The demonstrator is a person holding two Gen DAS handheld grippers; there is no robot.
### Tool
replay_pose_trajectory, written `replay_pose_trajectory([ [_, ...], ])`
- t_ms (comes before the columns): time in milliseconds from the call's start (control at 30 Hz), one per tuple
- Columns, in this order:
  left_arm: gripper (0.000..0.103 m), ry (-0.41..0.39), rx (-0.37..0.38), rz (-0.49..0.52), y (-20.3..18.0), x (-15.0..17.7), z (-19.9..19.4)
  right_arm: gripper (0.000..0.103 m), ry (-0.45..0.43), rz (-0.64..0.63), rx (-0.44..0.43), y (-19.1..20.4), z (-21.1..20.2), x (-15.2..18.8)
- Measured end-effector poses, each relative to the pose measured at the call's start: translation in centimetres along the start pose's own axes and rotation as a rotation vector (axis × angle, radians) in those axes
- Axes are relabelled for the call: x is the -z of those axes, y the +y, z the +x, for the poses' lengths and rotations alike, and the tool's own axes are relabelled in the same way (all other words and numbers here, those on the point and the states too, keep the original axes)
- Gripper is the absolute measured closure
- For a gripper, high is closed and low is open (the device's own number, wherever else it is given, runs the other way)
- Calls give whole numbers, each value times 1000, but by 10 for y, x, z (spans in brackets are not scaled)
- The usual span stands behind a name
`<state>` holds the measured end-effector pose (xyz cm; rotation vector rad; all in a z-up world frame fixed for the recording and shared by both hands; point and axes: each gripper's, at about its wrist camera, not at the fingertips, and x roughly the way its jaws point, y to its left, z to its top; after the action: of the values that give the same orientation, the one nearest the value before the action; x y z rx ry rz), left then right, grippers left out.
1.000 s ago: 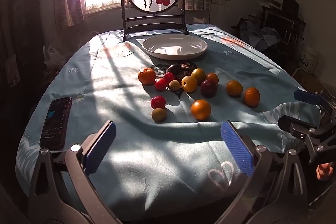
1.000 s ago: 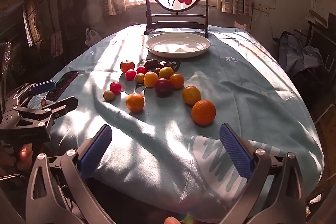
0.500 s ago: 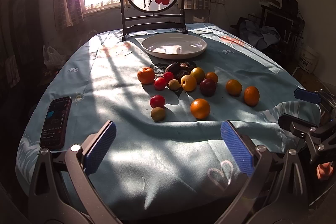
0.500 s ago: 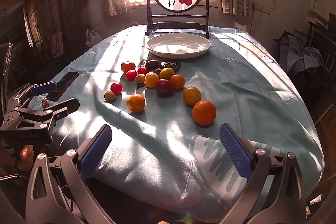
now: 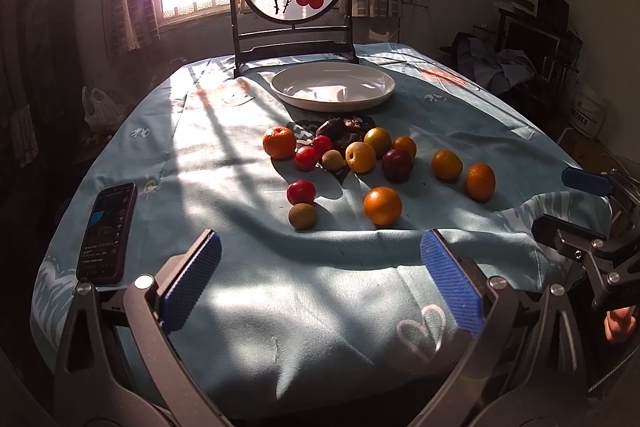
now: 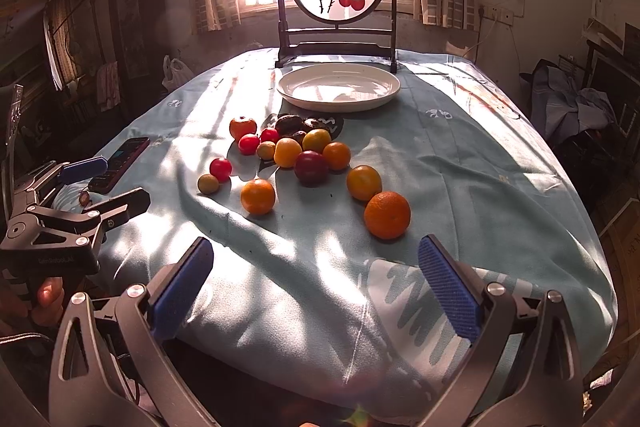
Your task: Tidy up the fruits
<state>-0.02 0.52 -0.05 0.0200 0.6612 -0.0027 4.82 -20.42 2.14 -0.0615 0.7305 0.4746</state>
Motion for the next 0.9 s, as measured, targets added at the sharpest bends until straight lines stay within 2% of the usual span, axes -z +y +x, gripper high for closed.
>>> replay_pose_trajectory([
  [900,2,5,-3,1,0,1,0,1,-2,1,0,0,1,0],
])
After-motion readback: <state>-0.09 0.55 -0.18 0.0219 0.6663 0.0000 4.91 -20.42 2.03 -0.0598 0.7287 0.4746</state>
